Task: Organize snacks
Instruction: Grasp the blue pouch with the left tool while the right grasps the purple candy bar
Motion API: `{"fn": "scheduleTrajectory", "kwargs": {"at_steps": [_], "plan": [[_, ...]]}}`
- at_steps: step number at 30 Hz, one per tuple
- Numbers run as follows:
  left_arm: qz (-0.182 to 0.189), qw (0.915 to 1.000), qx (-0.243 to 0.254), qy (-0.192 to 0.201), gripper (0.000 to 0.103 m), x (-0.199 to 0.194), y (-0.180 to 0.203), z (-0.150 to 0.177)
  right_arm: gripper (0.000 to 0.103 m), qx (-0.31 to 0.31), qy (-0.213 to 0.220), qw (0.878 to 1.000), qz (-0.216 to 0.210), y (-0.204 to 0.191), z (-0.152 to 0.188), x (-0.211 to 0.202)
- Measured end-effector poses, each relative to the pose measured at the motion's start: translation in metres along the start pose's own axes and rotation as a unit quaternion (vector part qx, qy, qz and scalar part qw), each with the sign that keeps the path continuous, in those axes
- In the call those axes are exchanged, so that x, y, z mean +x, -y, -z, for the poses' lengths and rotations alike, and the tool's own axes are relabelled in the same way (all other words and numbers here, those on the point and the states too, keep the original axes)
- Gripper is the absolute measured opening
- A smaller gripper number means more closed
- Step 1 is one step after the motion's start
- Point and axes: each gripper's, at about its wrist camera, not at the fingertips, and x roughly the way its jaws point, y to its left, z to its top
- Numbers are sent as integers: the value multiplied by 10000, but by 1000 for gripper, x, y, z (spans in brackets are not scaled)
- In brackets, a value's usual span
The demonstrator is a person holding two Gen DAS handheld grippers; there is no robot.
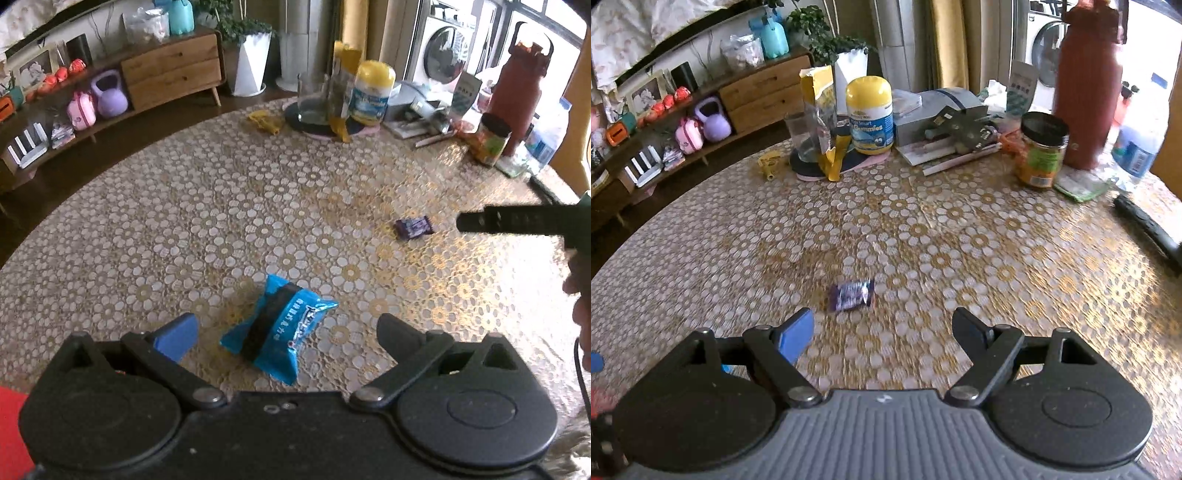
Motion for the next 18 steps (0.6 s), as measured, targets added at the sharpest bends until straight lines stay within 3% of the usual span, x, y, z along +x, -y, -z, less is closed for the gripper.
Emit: {"fn": "scheduleTrajectory", "kwargs": {"at_steps": [10,14,18], "plan": [[-42,9998,-18,-217,98,44,-15,5,82,-26,-207,9997,-82,-20,-5,56],[22,9996,-9,-278,91,56,-16,10,82,-124,-223,9997,14,-27,-4,69],[61,9995,83,-294,82,62,-16,13,65,-176,-214,9996,67,-30,-6,77]]}}
